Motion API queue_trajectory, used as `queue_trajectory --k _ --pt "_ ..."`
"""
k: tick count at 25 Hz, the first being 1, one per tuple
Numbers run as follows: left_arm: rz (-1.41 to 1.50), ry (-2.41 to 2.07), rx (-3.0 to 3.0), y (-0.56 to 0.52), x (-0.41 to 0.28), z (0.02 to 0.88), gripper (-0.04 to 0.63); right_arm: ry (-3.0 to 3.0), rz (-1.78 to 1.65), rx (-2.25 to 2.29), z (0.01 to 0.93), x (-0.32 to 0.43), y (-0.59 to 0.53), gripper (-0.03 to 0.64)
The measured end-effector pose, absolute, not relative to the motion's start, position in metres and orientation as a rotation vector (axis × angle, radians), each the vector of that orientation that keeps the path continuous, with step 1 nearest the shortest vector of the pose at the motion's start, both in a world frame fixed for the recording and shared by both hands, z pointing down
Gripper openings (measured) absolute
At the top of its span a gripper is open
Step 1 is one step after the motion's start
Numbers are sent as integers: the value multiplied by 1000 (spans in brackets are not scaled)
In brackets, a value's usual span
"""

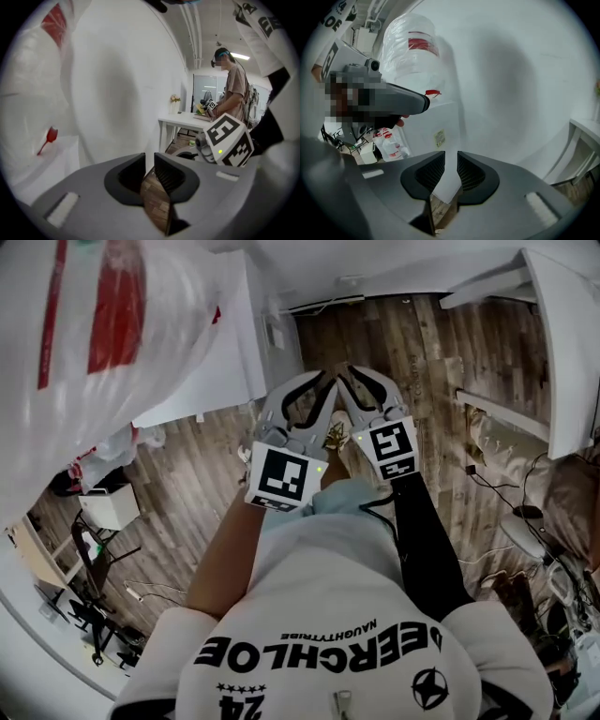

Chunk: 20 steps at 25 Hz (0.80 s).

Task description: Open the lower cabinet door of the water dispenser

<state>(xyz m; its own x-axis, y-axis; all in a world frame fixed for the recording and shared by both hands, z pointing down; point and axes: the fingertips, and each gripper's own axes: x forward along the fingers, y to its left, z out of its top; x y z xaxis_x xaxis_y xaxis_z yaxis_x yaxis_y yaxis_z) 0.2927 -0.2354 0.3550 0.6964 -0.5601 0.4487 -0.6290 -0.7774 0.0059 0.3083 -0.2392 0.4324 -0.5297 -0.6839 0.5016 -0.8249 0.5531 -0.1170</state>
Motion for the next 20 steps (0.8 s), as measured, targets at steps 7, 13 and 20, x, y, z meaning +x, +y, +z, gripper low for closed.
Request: queue_trajectory --k 7,13,20 --pt "775 -893 2654 -218 284 422 60 -2313 558 1175 495 312 -210 63" --pt "830 -920 2550 -215 272 477 60 -2275 566 1064 551 302 -195 63" --pt "921 -1016 2465 -216 255 533 60 -2244 517 971 603 296 -184 67"
